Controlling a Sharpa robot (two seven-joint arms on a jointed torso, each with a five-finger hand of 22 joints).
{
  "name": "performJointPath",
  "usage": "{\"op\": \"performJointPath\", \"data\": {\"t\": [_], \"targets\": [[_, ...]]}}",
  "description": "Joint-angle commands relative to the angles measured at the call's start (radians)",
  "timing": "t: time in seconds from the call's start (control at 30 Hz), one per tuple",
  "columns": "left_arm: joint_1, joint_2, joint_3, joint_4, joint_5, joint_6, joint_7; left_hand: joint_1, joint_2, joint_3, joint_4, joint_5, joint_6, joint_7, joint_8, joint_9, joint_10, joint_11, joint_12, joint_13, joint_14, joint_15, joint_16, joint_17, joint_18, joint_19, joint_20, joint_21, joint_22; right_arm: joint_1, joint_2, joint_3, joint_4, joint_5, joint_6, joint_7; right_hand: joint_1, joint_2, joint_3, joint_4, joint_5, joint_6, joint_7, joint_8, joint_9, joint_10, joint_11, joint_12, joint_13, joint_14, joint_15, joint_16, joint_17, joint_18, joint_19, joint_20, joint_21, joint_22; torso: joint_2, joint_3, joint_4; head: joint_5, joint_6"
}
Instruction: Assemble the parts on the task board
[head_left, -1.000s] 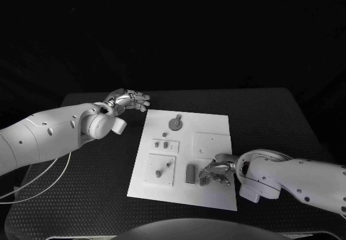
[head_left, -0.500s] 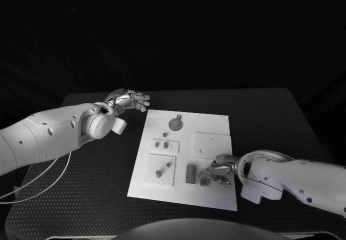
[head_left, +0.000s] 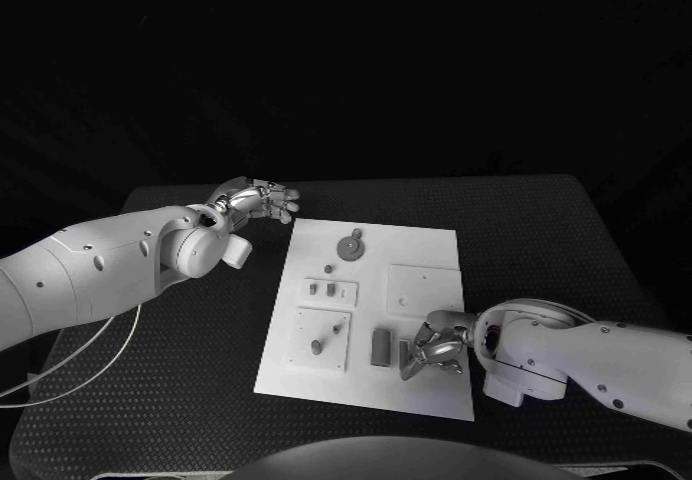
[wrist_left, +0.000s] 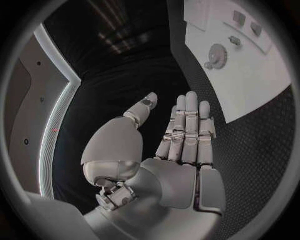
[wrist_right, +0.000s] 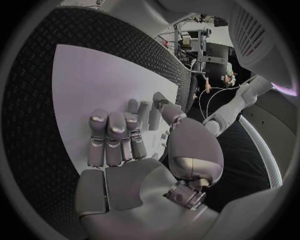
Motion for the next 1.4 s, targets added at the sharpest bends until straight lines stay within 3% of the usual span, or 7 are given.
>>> {"op": "performJointPath", "data": {"t": [0.03,0.3,0.4,0.53,0.73,0.97,1.4], "targets": [[0.001,0.001,0.001,0.002,-0.002,0.014,0.006,-0.003,0.003,0.001,0.005,0.006,-0.006,-0.001,0.004,-0.001,-0.008,0.001,0.004,0.0,0.003,0.002,-0.003,0.001,0.002,0.006,0.002,-0.007,0.011,-0.001,0.003,-0.001,0.0,-0.082,0.009,-0.001,0.011,0.001,-0.009,0.0,-0.004,-0.001,-0.002,0.005,0.002,0.01,0.0,0.002,0.002,0.0,-0.006,0.002,0.002,0.03,-0.002,0.0,0.001,-0.002,0.0,-0.0008,0.0005,-0.001,0.0],[0.001,0.0,0.001,0.003,-0.002,0.025,0.01,-0.004,0.001,0.0,0.004,0.006,-0.007,0.0,0.004,-0.001,-0.008,0.001,0.004,0.0,0.003,0.002,-0.004,0.002,0.002,0.006,0.002,-0.007,0.012,-0.001,0.008,-0.001,-0.009,-0.091,-0.006,-0.01,-0.006,0.025,-0.026,0.015,-0.004,0.003,-0.004,0.007,0.003,0.017,-0.002,0.003,0.003,0.004,-0.007,0.004,0.004,0.03,0.0,0.002,0.0,-0.006,0.0,-0.0009,0.0012,-0.007,-0.004],[0.001,0.0,0.001,0.003,-0.002,0.028,0.012,-0.008,0.0,-0.002,0.007,0.004,-0.007,0.0,0.004,-0.002,-0.008,0.001,0.004,0.0,0.001,0.003,-0.006,0.003,0.001,0.005,0.003,-0.009,0.013,-0.001,0.009,-0.001,-0.013,-0.091,-0.016,-0.013,-0.018,0.051,-0.028,0.025,-0.005,0.006,-0.005,0.008,0.003,0.022,-0.003,0.005,0.005,0.008,-0.008,0.007,0.005,0.03,0.002,0.002,0.0,-0.008,0.0,-0.0012,0.0012,-0.007,-0.004],[0.001,0.0,0.001,0.005,-0.002,0.03,0.012,-0.013,0.0,-0.004,0.01,-0.004,-0.008,0.0,0.004,-0.002,-0.009,0.002,0.003,0.0,0.0,0.004,-0.008,0.004,0.001,0.004,0.004,-0.011,0.014,-0.001,0.01,-0.001,-0.014,-0.095,-0.02,-0.018,-0.026,0.129,-0.003,0.048,-0.006,0.008,-0.008,0.009,0.003,0.027,-0.005,0.007,0.007,0.013,-0.01,0.011,0.008,0.03,0.003,0.001,-0.002,-0.01,0.0,-0.0015,0.0016,-0.007,-0.006],[0.001,0.0,0.001,0.007,-0.002,0.035,0.016,-0.013,0.0,-0.004,0.01,-0.005,-0.008,0.0,0.004,-0.002,-0.009,0.002,0.003,0.0,-0.001,0.004,-0.009,0.005,0.001,0.003,0.004,-0.011,0.014,-0.001,0.012,-0.001,-0.019,-0.103,-0.03,-0.026,-0.026,0.2,0.064,0.059,-0.005,0.011,-0.009,0.009,0.002,0.033,-0.007,0.009,0.009,0.014,-0.011,0.01,0.009,0.03,-0.001,0.0,-0.002,-0.011,0.0,-0.0022,0.0018,-0.014,-0.01],[0.001,0.0,0.001,0.006,-0.002,0.033,0.015,-0.013,0.0,-0.004,0.01,-0.005,-0.009,0.0,0.004,-0.002,-0.01,0.002,0.003,0.0,-0.002,0.005,-0.011,0.005,0.001,0.002,0.004,-0.013,0.015,-0.001,0.012,-0.001,-0.022,-0.117,-0.02,-0.03,-0.058,0.211,0.173,0.038,-0.006,0.014,-0.008,0.01,0.001,0.039,-0.006,0.011,0.013,0.017,-0.01,0.01,0.009,0.03,0.001,0.002,0.009,-0.009,0.0,-0.0009,0.0008,-0.011,-0.012],[0.001,0.001,0.001,0.006,-0.002,0.033,0.014,-0.012,0.0,-0.003,0.01,-0.005,-0.009,0.0,0.004,-0.002,-0.011,0.002,0.003,0.0,-0.003,0.005,-0.012,0.006,0.001,0.001,0.005,-0.014,0.015,-0.001,0.002,0.0,-0.034,-0.074,-0.019,-0.021,-0.076,0.198,0.189,0.033,-0.006,0.013,-0.007,0.011,0.002,0.039,-0.005,0.009,0.012,0.017,-0.009,0.009,0.008,0.03,0.003,0.004,0.012,-0.01,0.0,0.0006,-0.0005,-0.013,-0.006]]}}
